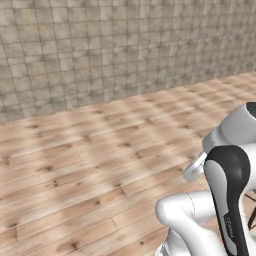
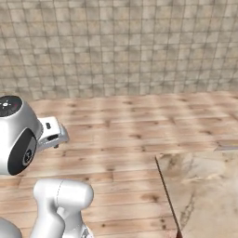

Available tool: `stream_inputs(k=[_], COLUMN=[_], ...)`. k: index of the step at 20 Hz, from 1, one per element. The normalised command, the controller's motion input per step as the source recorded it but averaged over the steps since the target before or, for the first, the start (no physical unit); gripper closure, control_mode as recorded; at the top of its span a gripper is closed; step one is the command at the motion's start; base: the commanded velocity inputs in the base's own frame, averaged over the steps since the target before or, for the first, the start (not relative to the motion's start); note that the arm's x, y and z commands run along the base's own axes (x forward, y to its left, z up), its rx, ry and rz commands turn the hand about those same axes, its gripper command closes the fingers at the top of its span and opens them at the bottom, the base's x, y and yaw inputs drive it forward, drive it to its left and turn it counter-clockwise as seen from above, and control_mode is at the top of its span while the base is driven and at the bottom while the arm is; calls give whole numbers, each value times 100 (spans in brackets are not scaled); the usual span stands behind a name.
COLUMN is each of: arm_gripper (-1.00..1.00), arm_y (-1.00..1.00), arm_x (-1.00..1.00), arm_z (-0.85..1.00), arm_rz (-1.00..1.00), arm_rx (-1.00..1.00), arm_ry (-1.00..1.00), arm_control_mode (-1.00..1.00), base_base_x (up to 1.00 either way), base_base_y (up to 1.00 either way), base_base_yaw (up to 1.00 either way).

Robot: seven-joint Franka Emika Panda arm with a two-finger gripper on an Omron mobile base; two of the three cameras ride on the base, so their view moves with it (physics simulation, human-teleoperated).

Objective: Four empty soda cans are scattered around the kitchen. Gather all the cans and cluster them next to the stove for recycling.

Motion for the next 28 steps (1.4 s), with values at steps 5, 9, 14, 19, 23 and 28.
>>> stream_inputs(k=[5, 9, 14, 19, 23, 28], arm_gripper=[-100, -100, -100, -100, -100, -100], arm_y=[0, 0, 0, 0, 0, 0], arm_x=[0, 0, 0, 0, 0, 0], arm_z=[0, 0, 0, 0, 0, 0], arm_rz=[0, 0, 0, 0, 0, 0], arm_rx=[0, 0, 0, 0, 0, 0], arm_ry=[0, 0, 0, 0, 0, 0], arm_control_mode=[100, 100, 100, 100, 100, 100], base_base_x=[100, 100, 100, 94, 37, 12], base_base_y=[55, 54, 46, 40, 28, 9], base_base_yaw=[-2, -2, -6, -17, -44, -50])
